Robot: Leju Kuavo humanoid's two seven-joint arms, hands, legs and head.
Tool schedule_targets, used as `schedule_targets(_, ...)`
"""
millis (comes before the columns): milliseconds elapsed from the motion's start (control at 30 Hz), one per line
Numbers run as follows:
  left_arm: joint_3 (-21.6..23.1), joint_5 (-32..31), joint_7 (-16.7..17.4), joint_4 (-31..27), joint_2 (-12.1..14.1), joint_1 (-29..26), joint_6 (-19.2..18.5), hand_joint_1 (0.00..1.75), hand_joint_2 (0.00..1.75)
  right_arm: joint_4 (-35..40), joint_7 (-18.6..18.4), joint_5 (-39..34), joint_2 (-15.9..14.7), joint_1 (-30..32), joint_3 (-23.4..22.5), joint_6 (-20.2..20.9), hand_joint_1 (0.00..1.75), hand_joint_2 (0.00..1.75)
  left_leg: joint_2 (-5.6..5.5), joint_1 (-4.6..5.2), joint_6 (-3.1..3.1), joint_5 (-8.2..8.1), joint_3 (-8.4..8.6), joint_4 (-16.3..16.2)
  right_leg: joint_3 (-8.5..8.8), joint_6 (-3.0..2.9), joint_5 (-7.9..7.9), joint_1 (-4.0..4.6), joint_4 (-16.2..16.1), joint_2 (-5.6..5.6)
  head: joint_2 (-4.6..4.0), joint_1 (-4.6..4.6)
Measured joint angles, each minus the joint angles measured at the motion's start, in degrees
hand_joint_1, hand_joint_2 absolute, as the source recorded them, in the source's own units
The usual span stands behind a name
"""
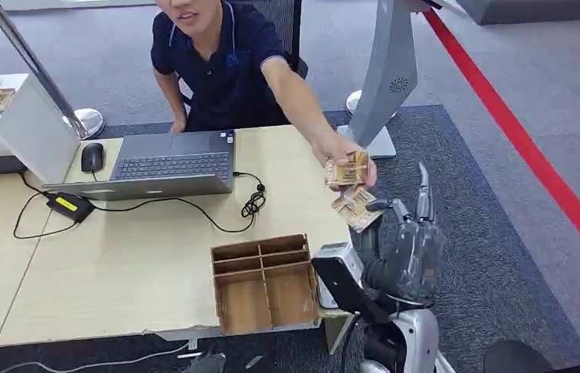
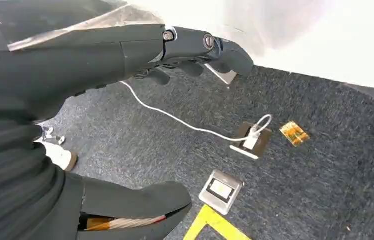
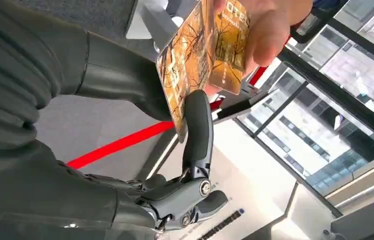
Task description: Pass the card to the sensor for recognition and then transmit it.
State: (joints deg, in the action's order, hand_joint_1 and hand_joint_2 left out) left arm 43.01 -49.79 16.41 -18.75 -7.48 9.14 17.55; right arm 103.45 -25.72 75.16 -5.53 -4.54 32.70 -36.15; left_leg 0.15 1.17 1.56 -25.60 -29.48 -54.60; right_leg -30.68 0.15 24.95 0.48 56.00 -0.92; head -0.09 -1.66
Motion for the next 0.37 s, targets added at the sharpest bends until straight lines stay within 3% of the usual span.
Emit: schedule_targets(367,0.00,-0.11,-0.87,0.00,-0.09,0.30,-0.55,0.00,1.75,-4.11,0.41,-2.62,0.09,-3.09,0.00,1.84,1.75,1.75,0.00,0.00,0.00,0.00,-0.01,0.00,0.00,0.00,0.00,0.00,0.00,0.00,0.00,0.00)
